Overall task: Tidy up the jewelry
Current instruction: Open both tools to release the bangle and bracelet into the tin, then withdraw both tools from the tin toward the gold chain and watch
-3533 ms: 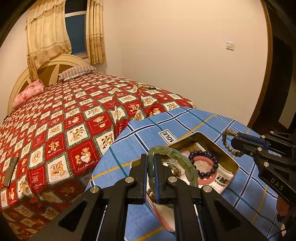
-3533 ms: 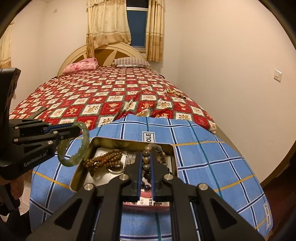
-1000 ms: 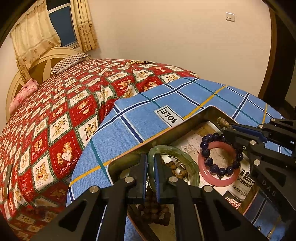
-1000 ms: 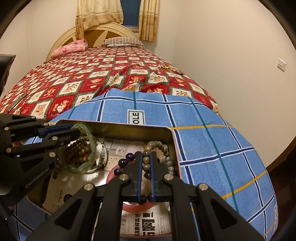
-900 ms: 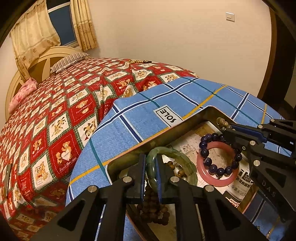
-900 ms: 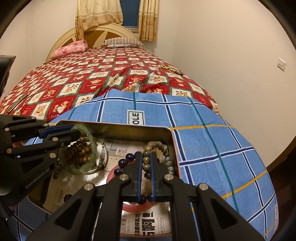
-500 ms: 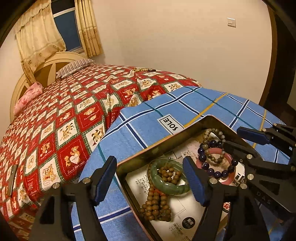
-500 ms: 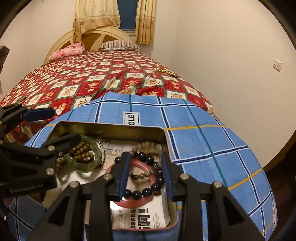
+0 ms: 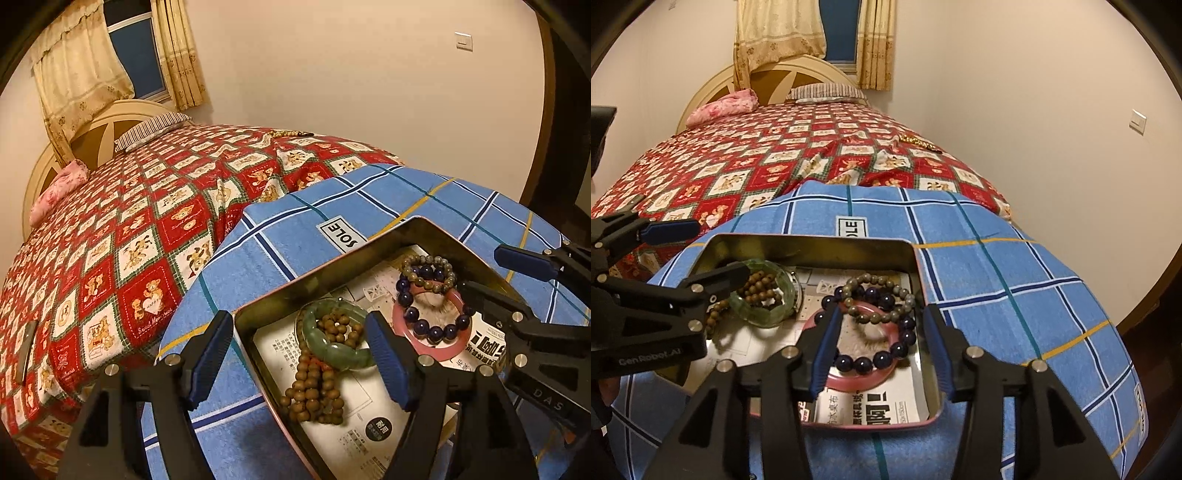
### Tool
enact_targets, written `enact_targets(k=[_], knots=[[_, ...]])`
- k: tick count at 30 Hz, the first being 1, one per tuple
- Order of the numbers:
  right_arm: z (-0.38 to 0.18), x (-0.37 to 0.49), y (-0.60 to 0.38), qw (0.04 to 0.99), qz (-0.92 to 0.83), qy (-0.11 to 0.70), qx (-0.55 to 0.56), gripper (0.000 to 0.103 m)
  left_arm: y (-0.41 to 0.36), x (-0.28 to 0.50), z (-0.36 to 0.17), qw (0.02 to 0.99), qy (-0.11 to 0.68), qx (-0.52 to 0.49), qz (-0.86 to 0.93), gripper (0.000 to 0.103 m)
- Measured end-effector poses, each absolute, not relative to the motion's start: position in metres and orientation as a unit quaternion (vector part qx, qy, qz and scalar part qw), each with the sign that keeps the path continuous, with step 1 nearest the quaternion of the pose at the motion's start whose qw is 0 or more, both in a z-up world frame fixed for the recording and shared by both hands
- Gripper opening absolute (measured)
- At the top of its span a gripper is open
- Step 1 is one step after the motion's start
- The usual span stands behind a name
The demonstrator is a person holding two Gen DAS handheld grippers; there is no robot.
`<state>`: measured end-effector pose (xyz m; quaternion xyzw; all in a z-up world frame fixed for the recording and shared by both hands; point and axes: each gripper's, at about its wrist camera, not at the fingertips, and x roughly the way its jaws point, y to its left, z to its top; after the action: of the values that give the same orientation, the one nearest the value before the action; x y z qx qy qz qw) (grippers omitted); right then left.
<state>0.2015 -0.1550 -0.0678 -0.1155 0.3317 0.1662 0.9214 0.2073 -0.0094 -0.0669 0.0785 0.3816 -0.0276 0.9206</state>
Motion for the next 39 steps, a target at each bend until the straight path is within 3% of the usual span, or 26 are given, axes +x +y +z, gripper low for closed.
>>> enact_targets(k=[23, 39], knots=[[-0.062, 0.162, -0.157, 0.925, 0.179, 0.322, -0.098, 0.059, -0.002, 0.17, -0.067, 0.922, 0.382, 0.054, -0.028, 0.074], [-0.095, 0.111, -0.177, 0.906, 0.175, 0.371, -0.1, 0.06, -0.001, 0.095, -0.081, 0.919, 0.389, 0.059, -0.024, 0.074]])
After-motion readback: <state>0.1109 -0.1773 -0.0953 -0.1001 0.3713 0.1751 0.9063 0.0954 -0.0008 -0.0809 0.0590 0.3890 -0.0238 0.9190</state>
